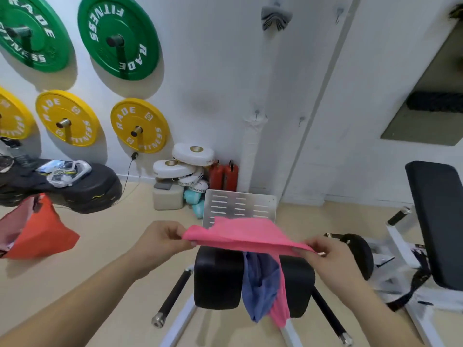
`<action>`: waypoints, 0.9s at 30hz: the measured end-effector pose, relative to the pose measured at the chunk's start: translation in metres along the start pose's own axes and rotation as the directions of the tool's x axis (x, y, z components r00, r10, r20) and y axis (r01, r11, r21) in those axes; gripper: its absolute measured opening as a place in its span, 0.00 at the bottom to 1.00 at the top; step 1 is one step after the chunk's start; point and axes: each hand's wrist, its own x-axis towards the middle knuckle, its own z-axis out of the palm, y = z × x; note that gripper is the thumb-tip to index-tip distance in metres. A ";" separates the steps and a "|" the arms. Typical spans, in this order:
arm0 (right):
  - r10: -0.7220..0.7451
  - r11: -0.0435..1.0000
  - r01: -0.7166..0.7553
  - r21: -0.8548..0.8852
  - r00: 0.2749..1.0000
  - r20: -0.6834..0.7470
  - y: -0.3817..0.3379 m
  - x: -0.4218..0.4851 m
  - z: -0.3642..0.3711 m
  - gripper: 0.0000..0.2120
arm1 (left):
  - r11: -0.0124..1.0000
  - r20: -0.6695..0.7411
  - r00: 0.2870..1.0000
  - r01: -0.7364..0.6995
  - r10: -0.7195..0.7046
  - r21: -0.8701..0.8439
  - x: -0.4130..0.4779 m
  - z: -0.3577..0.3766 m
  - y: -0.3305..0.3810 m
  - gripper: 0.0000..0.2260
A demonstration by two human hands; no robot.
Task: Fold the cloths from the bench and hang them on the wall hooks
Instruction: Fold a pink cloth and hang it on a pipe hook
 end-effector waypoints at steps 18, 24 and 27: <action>0.220 0.973 -0.151 -0.177 0.846 0.485 0.102 -0.061 0.029 0.09 | 0.962 0.218 0.957 0.229 -0.194 -0.146 -0.097 -0.006 -0.104 0.08; 0.234 0.972 -0.207 -0.110 0.896 0.379 0.123 -0.055 0.038 0.12 | 0.946 0.168 0.948 0.295 -0.272 -0.134 -0.077 0.013 -0.108 0.12; 0.261 0.965 -0.254 -0.060 0.922 0.285 0.125 -0.025 0.053 0.10 | 0.945 0.044 0.951 0.310 -0.307 -0.107 -0.043 0.022 -0.114 0.11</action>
